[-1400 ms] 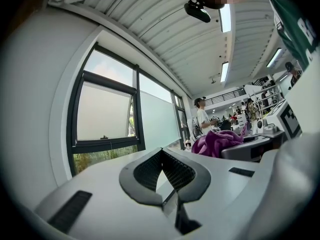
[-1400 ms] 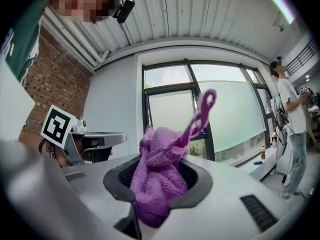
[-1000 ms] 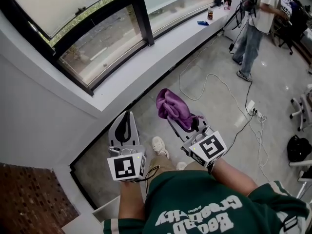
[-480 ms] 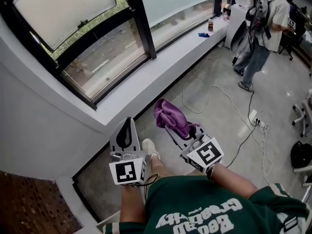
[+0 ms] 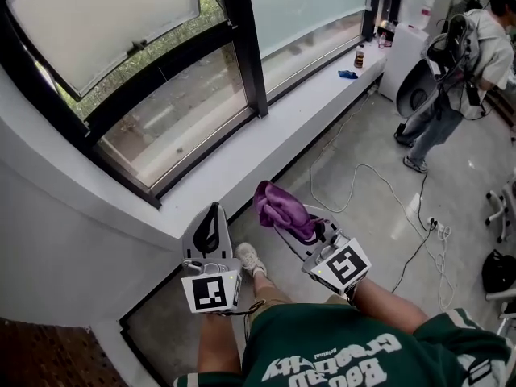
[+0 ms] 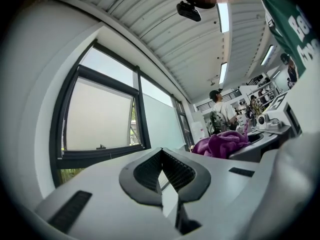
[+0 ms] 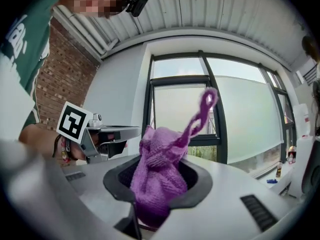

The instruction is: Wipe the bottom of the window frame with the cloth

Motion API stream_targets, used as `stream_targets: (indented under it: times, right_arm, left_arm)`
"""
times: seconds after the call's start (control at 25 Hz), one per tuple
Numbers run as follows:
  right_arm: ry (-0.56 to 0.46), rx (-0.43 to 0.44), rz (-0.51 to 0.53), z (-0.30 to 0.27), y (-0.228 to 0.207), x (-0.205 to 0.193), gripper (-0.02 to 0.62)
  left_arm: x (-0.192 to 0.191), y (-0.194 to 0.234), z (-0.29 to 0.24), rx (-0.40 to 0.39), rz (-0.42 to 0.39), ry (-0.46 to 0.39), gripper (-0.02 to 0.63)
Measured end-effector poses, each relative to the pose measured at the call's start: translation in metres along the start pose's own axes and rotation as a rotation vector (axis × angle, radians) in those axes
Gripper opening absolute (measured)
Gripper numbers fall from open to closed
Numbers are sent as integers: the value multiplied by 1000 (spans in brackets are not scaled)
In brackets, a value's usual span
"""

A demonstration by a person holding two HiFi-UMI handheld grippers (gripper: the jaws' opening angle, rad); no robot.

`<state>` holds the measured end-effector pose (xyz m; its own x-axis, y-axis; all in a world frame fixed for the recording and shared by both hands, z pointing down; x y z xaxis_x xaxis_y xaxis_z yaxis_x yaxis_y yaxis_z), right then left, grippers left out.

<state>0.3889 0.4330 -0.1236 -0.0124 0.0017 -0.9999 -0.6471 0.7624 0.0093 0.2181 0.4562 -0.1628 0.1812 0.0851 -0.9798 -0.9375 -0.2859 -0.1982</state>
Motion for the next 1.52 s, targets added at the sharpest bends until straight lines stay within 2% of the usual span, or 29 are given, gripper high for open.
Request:
stream_targets:
  times: [0.24, 0.44, 0.64, 0.8, 1.04, 1.2, 1.52]
  right_arm:
    - [8, 17, 39, -160, -20, 9, 126]
    - [38, -15, 13, -289, -43, 12, 126]
    - [78, -22, 9, -379, -53, 9, 126]
    - [95, -25, 29, -428, -55, 10, 126]
    - [115, 5, 68, -470, -40, 14, 126]
    - [107, 50, 53, -484, -27, 8, 126]
    - [88, 70, 44, -494, -21, 15, 126]
  left_arm:
    - [-27, 139, -96, -38, -7, -25, 9]
    - [-51, 242, -166, -97, -19, 2, 9]
    - [-76, 316, -205, -113, -6, 22, 9]
    - [-88, 354, -224, -122, -26, 24, 9]
    - [-103, 390, -219, -51, 37, 36, 9]
    - [-108, 405, -208, -12, 41, 48, 9]
    - [-119, 416, -199, 62, 68, 68, 9]
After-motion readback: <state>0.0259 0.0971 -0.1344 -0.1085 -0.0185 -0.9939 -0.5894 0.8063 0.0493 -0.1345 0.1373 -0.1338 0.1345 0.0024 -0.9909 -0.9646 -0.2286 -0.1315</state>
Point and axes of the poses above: the fingertips, and each gripper's own axes: z backward along the fingers, y to its left, x out of its top, the point moved 6 cm from there along z, backward along the fingers, and after that the axes turned 8 degrees about -x, right-handed, at the moved point
